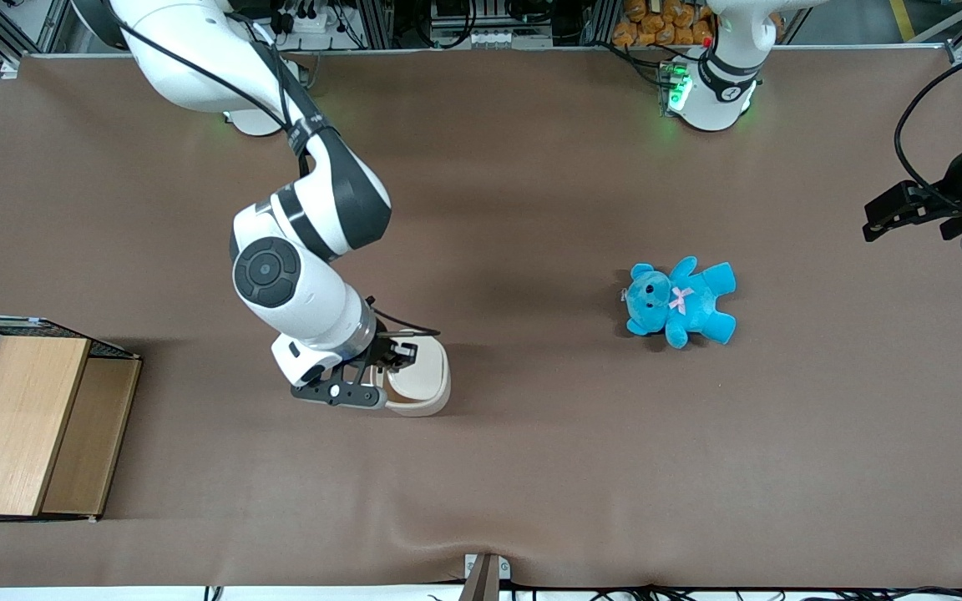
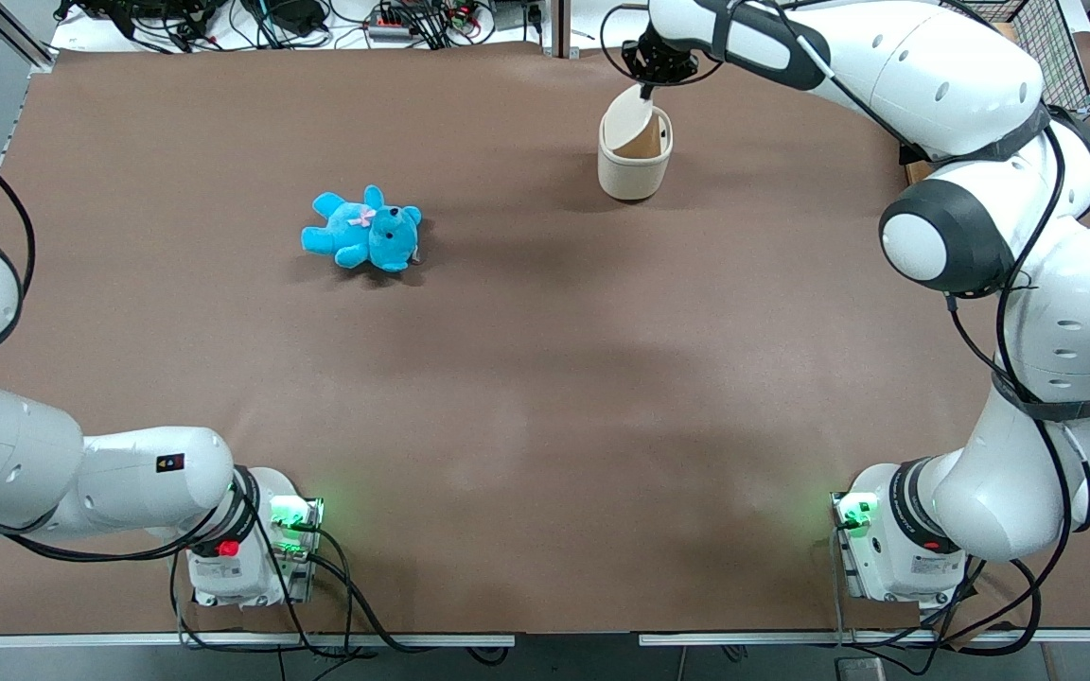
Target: Open trash can with right arm
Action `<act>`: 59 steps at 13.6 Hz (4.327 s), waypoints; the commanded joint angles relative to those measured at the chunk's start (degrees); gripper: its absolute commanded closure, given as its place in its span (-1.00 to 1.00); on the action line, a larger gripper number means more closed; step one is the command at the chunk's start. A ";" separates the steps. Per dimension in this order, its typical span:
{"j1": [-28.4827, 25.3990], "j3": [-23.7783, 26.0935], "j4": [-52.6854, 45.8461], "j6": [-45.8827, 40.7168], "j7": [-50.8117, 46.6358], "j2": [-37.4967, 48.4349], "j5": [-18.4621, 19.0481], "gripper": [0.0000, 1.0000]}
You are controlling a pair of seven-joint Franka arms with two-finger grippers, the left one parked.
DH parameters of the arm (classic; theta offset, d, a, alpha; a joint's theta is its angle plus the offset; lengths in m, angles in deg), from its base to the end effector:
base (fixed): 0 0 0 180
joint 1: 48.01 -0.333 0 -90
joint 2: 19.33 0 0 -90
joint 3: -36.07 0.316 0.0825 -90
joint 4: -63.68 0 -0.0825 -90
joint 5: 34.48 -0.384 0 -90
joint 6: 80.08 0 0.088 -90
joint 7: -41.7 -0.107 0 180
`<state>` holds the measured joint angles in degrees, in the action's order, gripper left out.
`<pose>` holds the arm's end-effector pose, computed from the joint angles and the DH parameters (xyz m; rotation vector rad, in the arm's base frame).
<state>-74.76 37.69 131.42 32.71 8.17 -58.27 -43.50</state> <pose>0.6610 0.3617 0.3998 -2.9363 0.2216 -0.0093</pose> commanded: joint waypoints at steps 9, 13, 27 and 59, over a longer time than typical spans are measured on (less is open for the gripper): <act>3.19 0.40 -5.78 -16.54 -3.04 6.14 -5.92 -1.00; 16.95 9.15 -5.60 -23.48 4.06 7.03 -5.75 -1.00; 22.88 1.90 13.53 -32.63 21.57 34.51 3.39 -1.00; 26.23 0.67 16.81 -28.85 27.01 37.97 6.12 -1.00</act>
<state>-49.68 37.76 149.36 4.01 33.41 -19.65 -36.66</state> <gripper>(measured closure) 0.000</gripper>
